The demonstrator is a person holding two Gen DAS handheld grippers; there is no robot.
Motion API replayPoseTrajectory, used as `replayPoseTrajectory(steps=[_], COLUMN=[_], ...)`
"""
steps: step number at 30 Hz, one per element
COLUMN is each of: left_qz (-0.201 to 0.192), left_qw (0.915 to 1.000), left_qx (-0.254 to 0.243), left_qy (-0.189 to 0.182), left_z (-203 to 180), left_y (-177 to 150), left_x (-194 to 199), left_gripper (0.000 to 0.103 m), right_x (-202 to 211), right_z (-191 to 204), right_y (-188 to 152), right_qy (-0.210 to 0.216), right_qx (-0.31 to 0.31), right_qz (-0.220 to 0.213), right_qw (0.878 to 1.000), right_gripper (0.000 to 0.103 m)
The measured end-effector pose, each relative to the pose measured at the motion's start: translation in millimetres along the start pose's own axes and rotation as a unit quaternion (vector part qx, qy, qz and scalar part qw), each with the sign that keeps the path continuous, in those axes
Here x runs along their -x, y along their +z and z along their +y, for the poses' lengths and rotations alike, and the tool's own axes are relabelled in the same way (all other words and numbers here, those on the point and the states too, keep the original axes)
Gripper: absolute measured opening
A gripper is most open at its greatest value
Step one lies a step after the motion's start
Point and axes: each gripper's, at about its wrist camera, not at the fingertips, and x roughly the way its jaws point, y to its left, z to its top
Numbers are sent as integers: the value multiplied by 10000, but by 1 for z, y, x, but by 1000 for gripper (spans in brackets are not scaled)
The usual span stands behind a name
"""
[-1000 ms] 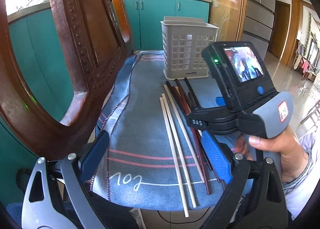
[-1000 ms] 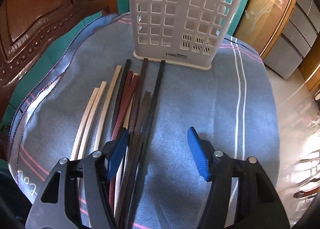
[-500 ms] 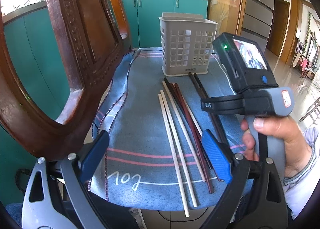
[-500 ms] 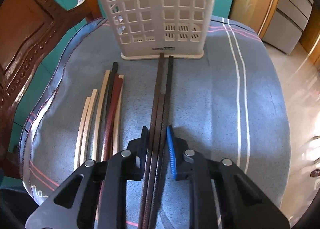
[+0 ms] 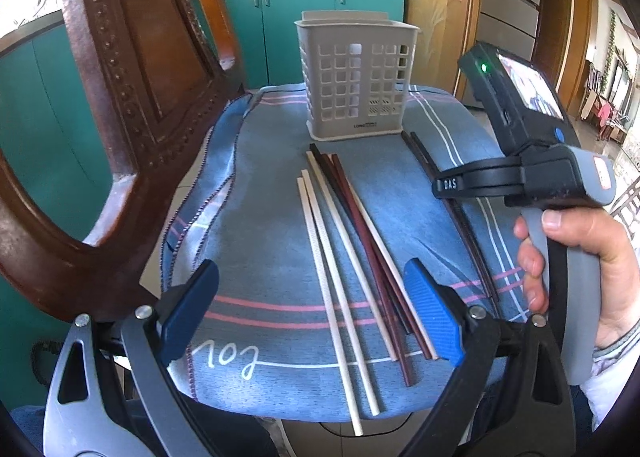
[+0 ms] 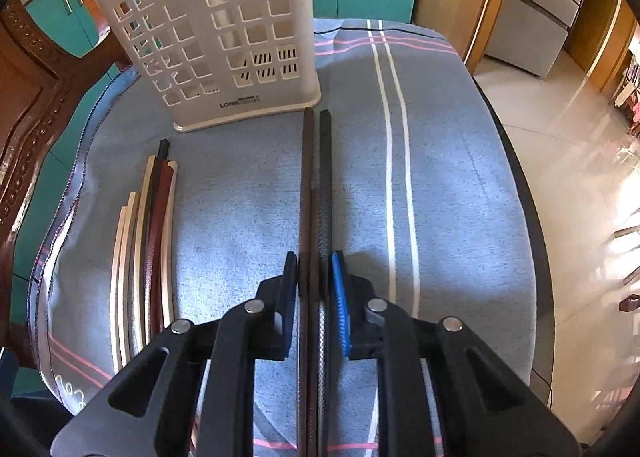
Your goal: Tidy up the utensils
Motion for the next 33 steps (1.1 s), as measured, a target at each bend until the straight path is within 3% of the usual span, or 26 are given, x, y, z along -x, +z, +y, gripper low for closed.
replayPoseTrajectory(steps=[7, 10, 15, 18, 20, 23, 25, 27, 29, 33], left_qz=[141, 248, 792, 1157, 1282, 1247, 1415, 1721, 1927, 1952], left_qw=[9999, 9994, 9951, 9872, 9821, 9871, 9860, 9795, 9745, 9747], left_qx=[-63, 76, 275, 475, 597, 511, 529, 683, 828, 752], left_qy=[2, -233, -529, -990, -1243, -867, -711, -788, -802, -780], left_z=[-7, -4, 5, 14, 21, 28, 33, 38, 39, 30], left_y=[-2, -4, 2, 28, 54, 83, 92, 88, 81, 74], left_x=[-11, -20, -43, -55, -70, -93, -117, -133, -143, -152], left_gripper=[93, 93, 92, 76, 63, 53, 43, 40, 40, 40], right_x=[36, 52, 47, 25, 18, 17, 16, 12, 3, -14], right_z=[-9, -9, 10, 16, 8, -13, -24, -28, -22, -16], right_y=[7, 17, 38, 48, 47, 50, 57, 59, 58, 55], right_qy=[190, 349, 255, 182, 157, 189, 362, 561, 474, 620], right_qx=[-77, 80, 769, 954, 760, 487, 244, 174, 222, 222], right_qz=[-449, -651, -434, -8, 71, 129, 160, 247, 350, 492], right_qw=[9988, 9972, 9958, 9953, 9970, 9986, 9989, 9980, 9980, 9966], right_gripper=[18, 18, 28, 28, 28, 28, 28, 28, 28, 28])
